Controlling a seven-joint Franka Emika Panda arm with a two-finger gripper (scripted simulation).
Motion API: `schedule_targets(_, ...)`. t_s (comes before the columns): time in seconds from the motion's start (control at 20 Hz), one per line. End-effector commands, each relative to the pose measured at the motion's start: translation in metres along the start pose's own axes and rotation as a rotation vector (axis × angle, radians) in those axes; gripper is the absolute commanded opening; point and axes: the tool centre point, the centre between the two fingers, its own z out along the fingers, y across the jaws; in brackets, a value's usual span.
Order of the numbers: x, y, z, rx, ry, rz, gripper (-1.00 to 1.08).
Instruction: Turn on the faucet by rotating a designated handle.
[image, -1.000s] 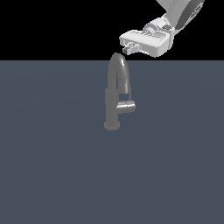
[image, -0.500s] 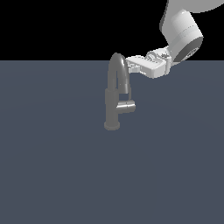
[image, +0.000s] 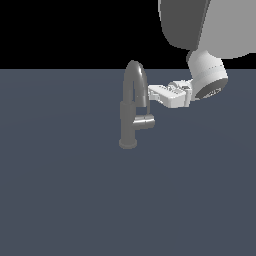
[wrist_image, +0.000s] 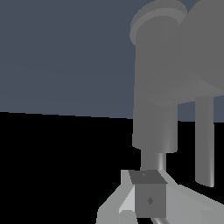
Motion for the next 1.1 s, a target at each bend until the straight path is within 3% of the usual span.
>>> schedule_targets(0.0,0.012,-0.001,0.001,0.024,-0.030,0.025,-1.00)
schedule_targets(0.3,0.027,0.000,0.003,0.053,-0.065,0.054,-1.00)
schedule_targets(1.05,0.024,0.013,0.004,0.053,-0.065,0.055,-1.00)
